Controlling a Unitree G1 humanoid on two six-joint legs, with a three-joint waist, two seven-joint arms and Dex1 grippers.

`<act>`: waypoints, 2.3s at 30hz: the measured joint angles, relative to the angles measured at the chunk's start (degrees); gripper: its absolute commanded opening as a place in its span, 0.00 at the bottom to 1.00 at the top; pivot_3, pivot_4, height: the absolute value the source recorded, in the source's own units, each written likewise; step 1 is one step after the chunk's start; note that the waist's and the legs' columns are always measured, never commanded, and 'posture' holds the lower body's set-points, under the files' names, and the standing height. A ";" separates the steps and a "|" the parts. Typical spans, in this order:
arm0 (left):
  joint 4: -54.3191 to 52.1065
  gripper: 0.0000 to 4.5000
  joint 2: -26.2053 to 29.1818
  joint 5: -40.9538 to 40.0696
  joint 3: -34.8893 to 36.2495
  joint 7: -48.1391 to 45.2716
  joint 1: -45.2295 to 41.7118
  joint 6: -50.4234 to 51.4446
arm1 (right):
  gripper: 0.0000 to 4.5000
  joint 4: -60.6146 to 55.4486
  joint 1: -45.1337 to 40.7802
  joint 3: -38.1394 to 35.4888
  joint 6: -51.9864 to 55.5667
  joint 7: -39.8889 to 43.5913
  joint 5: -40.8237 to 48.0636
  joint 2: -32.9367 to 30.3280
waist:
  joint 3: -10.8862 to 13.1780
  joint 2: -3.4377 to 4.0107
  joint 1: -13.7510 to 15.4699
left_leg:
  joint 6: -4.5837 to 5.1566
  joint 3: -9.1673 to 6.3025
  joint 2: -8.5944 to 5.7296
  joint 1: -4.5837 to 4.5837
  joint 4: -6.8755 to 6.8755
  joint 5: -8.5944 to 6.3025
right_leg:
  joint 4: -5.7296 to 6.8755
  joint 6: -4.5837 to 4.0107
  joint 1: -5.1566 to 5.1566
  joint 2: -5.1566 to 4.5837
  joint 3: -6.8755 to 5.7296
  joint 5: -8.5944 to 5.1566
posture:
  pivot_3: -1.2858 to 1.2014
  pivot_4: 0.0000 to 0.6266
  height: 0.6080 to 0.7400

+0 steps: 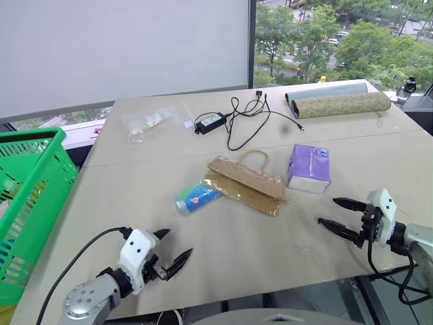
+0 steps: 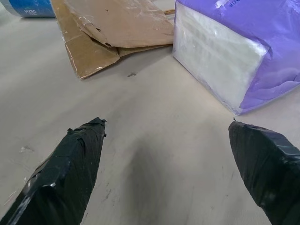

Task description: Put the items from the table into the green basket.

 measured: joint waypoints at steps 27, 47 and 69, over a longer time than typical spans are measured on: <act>-0.22 0.98 -0.72 -1.03 -0.05 0.01 -1.05 -0.25 | 1.00 -2.85 -1.18 0.57 1.25 0.82 -0.27 -0.48 | -0.02 0.00 0.13 | 0.00 0.00 0.00 -0.02 0.00 0.00 | 0.00 0.00 0.00 0.00 0.00 0.00 | 0.48 0.00 1.00; -11.24 0.98 6.73 -15.89 9.99 -11.29 -0.18 -0.24 | 1.00 -12.20 -19.15 20.64 8.72 -8.33 -8.61 8.87 | 0.04 -0.26 1.76 | 0.00 -0.05 0.14 -0.02 0.01 0.00 | 0.00 -0.02 -0.10 -0.09 -0.09 0.01 | 0.52 0.00 1.00; -15.81 1.00 7.34 -22.73 10.51 -5.11 -12.47 7.58 | 0.01 -6.84 -26.94 16.59 11.52 -13.80 -9.47 13.23 | 0.07 -0.25 3.12 | 0.00 -0.07 0.04 -0.07 0.02 0.00 | 0.01 -0.26 -0.12 0.02 -0.29 0.16 | 0.51 0.00 1.00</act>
